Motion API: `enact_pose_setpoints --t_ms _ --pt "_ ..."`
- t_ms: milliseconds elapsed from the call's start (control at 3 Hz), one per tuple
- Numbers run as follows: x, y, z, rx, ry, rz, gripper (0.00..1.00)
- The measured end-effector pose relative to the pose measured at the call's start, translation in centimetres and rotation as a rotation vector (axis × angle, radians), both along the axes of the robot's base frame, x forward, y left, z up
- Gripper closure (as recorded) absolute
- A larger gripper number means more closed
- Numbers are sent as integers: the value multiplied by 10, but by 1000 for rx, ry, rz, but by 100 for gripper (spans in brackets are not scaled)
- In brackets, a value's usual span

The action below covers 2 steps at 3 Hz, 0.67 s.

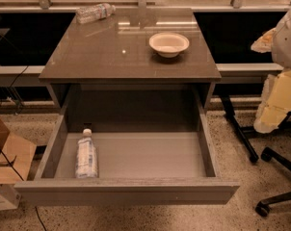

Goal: Pick blue plastic bottle from top drawer and place on counter

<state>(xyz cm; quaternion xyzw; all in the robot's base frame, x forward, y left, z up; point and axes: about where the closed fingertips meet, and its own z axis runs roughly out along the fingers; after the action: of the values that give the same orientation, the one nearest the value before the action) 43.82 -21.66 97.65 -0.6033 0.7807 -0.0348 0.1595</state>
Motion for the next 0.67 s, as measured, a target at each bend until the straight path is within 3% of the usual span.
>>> enact_pose_setpoints --t_ms 333,667 --pt "0 0 0 0 0 0 0" --pt "2 25 -4 69 10 -16 0"
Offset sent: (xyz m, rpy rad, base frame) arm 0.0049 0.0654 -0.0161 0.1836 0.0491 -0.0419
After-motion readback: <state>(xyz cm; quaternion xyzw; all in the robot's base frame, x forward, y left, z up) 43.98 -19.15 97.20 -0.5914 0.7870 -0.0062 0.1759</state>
